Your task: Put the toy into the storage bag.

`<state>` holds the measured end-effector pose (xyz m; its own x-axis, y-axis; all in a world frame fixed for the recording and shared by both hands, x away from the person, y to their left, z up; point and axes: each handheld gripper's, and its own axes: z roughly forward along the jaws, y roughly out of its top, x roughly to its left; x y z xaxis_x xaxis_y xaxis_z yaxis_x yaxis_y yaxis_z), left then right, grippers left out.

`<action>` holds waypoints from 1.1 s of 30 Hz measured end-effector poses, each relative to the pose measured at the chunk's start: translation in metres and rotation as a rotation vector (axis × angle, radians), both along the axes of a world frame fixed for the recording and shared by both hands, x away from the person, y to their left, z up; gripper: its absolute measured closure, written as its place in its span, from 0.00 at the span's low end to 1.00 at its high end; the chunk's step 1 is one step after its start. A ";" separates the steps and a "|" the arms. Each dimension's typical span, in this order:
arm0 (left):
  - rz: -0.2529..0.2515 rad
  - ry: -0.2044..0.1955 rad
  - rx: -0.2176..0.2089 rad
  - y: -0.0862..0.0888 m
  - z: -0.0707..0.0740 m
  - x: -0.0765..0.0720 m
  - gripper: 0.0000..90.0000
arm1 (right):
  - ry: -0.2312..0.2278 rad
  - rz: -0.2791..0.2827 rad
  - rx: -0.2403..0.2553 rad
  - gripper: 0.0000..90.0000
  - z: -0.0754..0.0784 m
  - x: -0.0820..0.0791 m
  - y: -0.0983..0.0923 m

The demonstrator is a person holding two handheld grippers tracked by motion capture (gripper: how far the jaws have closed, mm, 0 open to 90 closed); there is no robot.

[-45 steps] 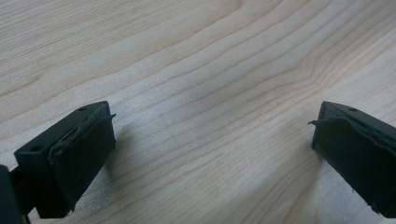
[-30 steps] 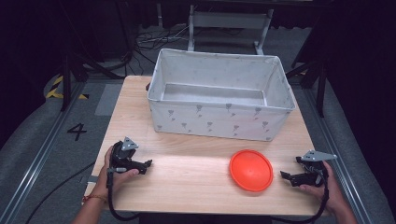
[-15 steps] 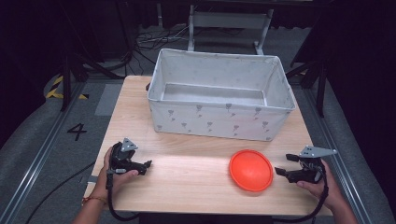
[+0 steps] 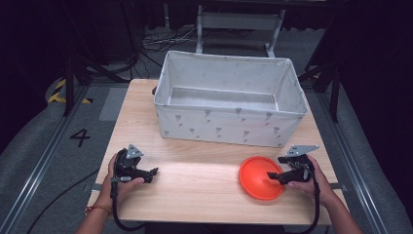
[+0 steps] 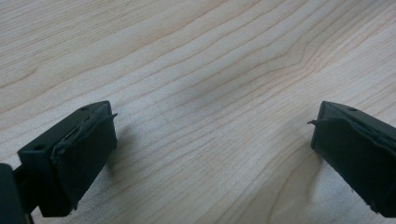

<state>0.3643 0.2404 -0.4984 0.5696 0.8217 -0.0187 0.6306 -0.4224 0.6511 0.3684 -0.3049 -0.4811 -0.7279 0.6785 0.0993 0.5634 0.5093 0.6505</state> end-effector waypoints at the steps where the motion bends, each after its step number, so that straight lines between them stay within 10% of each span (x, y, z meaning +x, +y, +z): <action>1: -0.001 0.000 0.000 0.000 0.000 0.000 0.01 | 0.000 0.001 -0.013 0.22 -0.002 0.000 0.001; 16: -0.008 0.007 -0.005 0.000 0.000 0.000 0.00 | -0.003 -0.011 -0.037 0.12 -0.012 -0.006 0.015; 22: -0.008 0.007 -0.005 0.000 0.000 0.000 0.00 | -0.006 -0.040 -0.018 0.29 -0.009 -0.007 0.021; 26: -0.008 0.006 -0.005 0.000 0.000 0.000 0.00 | 0.015 -0.117 0.043 0.58 -0.008 -0.001 0.012; 33: -0.010 0.005 -0.003 0.000 0.000 0.001 0.00 | 0.003 -0.087 0.077 0.78 0.004 0.000 0.003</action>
<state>0.3649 0.2404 -0.4985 0.5780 0.8157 -0.0243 0.6294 -0.4266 0.6495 0.3688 -0.3023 -0.4775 -0.6664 0.7291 0.1559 0.6055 0.4072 0.6838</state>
